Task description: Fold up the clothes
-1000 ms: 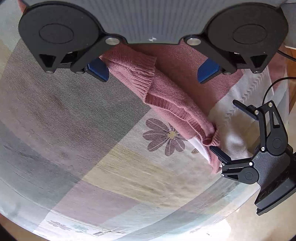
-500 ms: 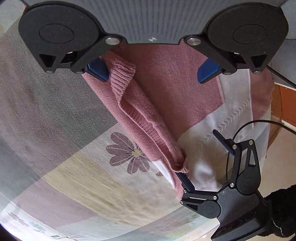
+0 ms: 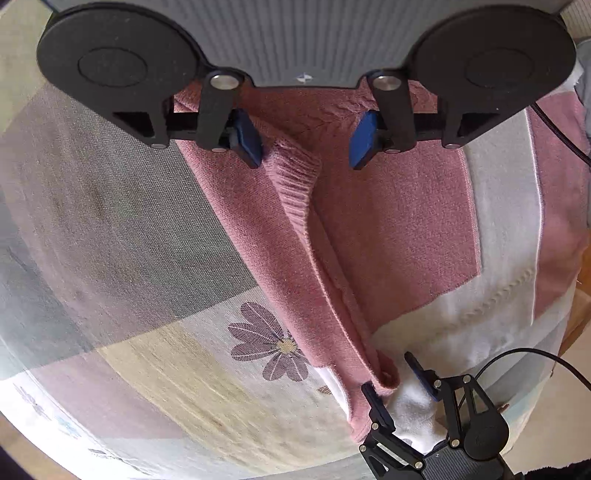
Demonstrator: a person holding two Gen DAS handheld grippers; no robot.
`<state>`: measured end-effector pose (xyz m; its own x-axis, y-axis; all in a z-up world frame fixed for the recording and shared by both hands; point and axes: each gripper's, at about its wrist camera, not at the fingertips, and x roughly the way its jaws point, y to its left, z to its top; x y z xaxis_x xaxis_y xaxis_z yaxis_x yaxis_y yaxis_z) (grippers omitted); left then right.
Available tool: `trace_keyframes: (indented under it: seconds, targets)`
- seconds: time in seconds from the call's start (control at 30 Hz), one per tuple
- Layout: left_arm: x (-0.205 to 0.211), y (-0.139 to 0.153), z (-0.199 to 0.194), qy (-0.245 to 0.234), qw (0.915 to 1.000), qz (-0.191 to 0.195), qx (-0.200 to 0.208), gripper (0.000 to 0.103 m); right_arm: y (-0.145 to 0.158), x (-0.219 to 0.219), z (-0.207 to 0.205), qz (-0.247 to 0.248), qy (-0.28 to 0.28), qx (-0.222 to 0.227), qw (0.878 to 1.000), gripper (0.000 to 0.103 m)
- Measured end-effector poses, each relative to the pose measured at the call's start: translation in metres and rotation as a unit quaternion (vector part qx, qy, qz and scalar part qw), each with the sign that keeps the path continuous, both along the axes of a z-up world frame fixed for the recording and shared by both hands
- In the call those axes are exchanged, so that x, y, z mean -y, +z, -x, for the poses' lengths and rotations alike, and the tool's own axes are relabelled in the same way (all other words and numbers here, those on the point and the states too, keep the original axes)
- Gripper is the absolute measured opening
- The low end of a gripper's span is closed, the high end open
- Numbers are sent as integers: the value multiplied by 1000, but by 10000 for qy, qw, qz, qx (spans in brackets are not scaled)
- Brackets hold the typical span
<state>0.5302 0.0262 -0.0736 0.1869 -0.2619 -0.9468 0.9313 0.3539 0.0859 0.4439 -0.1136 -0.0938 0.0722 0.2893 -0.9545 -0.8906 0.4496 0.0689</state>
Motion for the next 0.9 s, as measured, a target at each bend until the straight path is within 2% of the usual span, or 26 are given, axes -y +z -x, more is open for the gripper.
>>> trace_keyframes:
  seconds: [0.03,0.07,0.1,0.23,0.33,0.4,0.43,0.5,0.53,0.6,0.63,0.67,0.7,0.77,0.83,0.9]
  targets:
    - [2,1,-1,-29,9999,-22,114,16,0,-2,0,100,24,152,9998,31]
    - [3,5,-2,-41,9997,33,242,12,2,-3,0,108,31,254,9996,27]
    - [4,9,-3,-19,9993,69,370,11,5,-4,0,92,34,343,9994,17]
    - [4,18,-25,389,9962,241,747,10,16,-2,-15,-66,-248,819,9963,15]
    - [5,15,-55,964,9890,269,1092,11,19,0,-36,-105,-670,1294,9893,14]
    - [4,12,-77,1557,9800,257,1209,14,18,2,-59,-112,-1185,1642,9792,15]
    - [2,11,-87,1883,9737,264,1255,14,16,4,-71,-114,-1535,1791,9717,17]
    - [-4,18,-89,2277,9627,375,1412,14,10,8,-88,-34,-2175,2020,9549,31]
    - [-7,23,-87,2408,9581,452,1485,16,9,11,-85,-76,-2366,1978,9512,31]
    - [-14,33,-73,2598,9522,691,1453,23,5,17,-75,-234,-2696,1821,9453,35]
    - [-16,35,-65,2665,9512,821,1320,32,3,21,-71,-313,-2859,1741,9418,45]
    - [-19,35,-56,2767,9494,962,1131,37,2,24,-66,-392,-3021,1661,9379,51]
    - [-21,33,-48,2873,9470,1086,942,39,0,27,-61,-471,-3182,1580,9336,56]
    - [-23,22,-41,3138,9404,1185,553,39,-3,33,-51,-628,-3499,1417,9239,56]
    - [-27,9,-37,3466,9284,1328,181,39,-7,40,-41,-784,-3812,1251,9126,56]
    - [-32,-6,-37,3872,9098,1492,-122,39,-10,46,-31,-939,-4117,1083,9000,56]
